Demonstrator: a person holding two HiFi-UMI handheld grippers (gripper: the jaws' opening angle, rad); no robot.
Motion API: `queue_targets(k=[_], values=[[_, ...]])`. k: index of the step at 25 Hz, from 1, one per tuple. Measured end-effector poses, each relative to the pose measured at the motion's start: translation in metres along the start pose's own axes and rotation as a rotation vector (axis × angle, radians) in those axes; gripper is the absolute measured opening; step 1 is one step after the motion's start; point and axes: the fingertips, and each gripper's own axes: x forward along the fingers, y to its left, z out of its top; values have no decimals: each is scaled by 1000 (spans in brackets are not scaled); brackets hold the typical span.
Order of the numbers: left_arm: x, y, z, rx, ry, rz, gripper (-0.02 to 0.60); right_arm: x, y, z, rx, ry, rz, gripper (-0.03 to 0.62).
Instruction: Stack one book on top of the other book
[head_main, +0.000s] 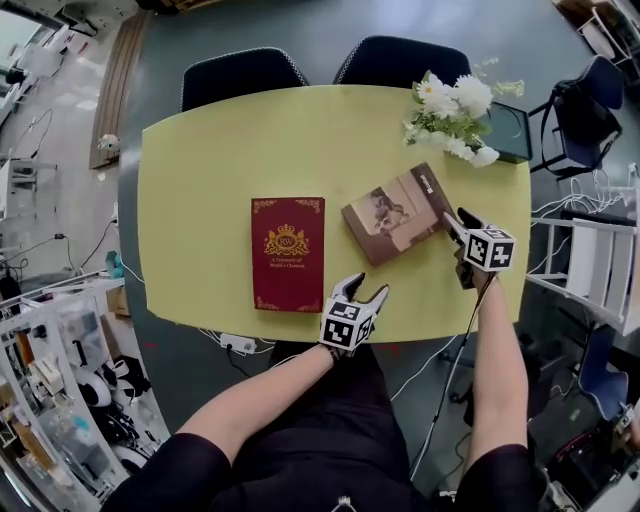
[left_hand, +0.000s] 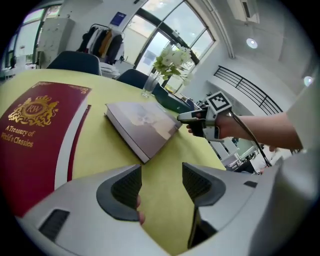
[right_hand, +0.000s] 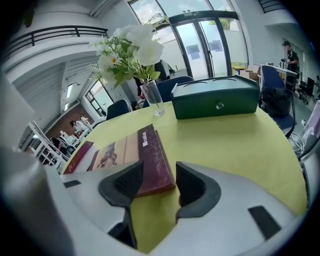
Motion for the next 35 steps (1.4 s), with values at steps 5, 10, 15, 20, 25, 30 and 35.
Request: queue_targets(k=[5,10,15,20,25,30,35], values=[[14,9,19,-36,-30,17,261,9,9,-3,-35,50,80,192],[21,11,28,-28,-48,18,261,7,8,-6,-42,48,70,192],[19,17,31,8,-66,23,261,-7,10,-16,6,28,57,192],[13,21,40,87,-98,25,261,-45,17,-52,132,-17,30,192],[15,16,60,147,-132,-5,261,-84,26,-95,304,-80,-20,190],[21,17,80,175,-154,-10,261,-110,51,-118,389,-120,-52,190],[28,23,91,192,-159,-15,261,-124,83,-142,444,-123,-53,190]])
